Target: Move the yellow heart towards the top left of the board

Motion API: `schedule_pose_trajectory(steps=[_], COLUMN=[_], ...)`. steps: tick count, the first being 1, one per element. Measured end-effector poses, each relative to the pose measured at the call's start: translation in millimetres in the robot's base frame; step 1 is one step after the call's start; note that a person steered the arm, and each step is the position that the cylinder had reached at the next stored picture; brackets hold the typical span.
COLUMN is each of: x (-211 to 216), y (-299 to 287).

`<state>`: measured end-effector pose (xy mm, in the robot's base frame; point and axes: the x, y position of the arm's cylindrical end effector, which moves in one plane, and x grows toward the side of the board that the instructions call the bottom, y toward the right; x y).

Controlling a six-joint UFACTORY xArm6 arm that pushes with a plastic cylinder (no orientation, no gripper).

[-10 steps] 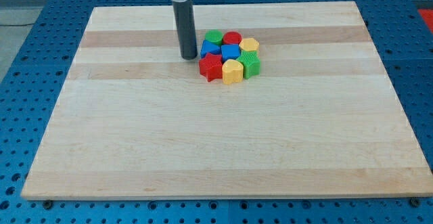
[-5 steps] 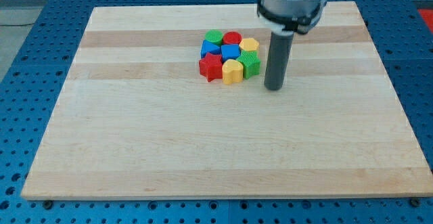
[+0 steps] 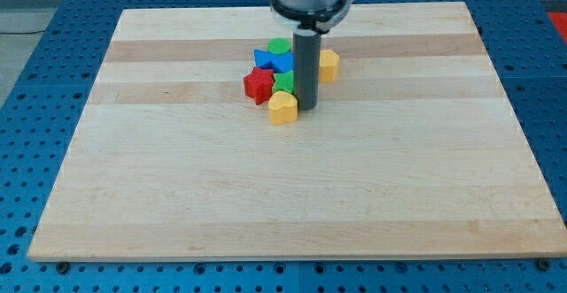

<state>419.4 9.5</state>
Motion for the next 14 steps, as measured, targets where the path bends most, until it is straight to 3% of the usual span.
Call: schedule_pose_trajectory(steps=[4, 6, 8, 10, 14], x=[51.6, 44.7, 8.7, 36.2, -75.4], y=[-110.9, -160.6, -171.2, -204.6, -186.3])
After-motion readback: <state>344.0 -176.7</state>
